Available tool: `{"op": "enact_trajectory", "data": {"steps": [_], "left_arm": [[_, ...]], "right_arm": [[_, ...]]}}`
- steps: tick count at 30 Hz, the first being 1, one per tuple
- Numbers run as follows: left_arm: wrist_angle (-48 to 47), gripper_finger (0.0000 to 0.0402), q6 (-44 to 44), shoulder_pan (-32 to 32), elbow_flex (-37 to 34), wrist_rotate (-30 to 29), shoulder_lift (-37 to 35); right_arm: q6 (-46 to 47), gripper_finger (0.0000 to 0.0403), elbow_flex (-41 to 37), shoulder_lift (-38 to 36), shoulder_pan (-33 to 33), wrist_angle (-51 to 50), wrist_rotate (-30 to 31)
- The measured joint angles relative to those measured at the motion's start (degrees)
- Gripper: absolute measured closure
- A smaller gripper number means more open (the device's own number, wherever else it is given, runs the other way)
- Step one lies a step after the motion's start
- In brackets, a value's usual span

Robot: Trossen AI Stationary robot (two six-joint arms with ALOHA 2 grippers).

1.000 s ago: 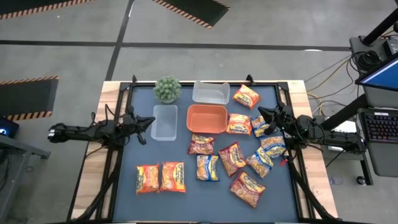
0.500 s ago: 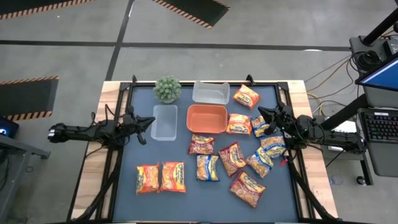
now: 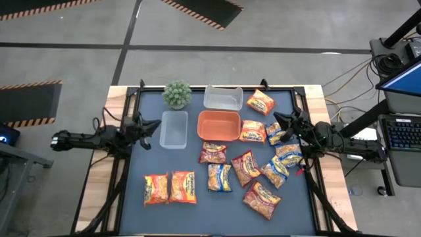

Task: Sort Maruchan noodles
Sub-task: Put the red noodle pack into the orange bin

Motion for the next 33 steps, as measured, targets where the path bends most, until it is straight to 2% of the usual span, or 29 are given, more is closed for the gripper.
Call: {"op": "enact_trajectory", "data": {"steps": [4,10,17,27,33], "left_arm": [[4.5,0.0402,-1.2,0.0,0.0,0.0,0.0],[9.7,0.0402,-1.3,0.0,0.0,0.0,0.0],[12.0,0.0402,-3.3,0.0,0.0,0.0,1.3],[26.1,0.0402,-4.4,0.0,0.0,2.2,13.0],[32.8,0.0402,-9.0,0.0,0.0,3.1,23.8]], "right_arm": [[-1.3,0.0390,0.0,0.0,0.0,4.4,0.0],[-9.9,0.0390,0.0,0.0,0.0,7.6,3.0],[-5.3,0.0390,0.0,0.0,0.0,8.8,3.5],[5.6,0.0390,0.0,5.6,0.0,10.4,-11.6],[11.2,0.0390,0.0,11.3,0.4,16.1,-15.5]]}}
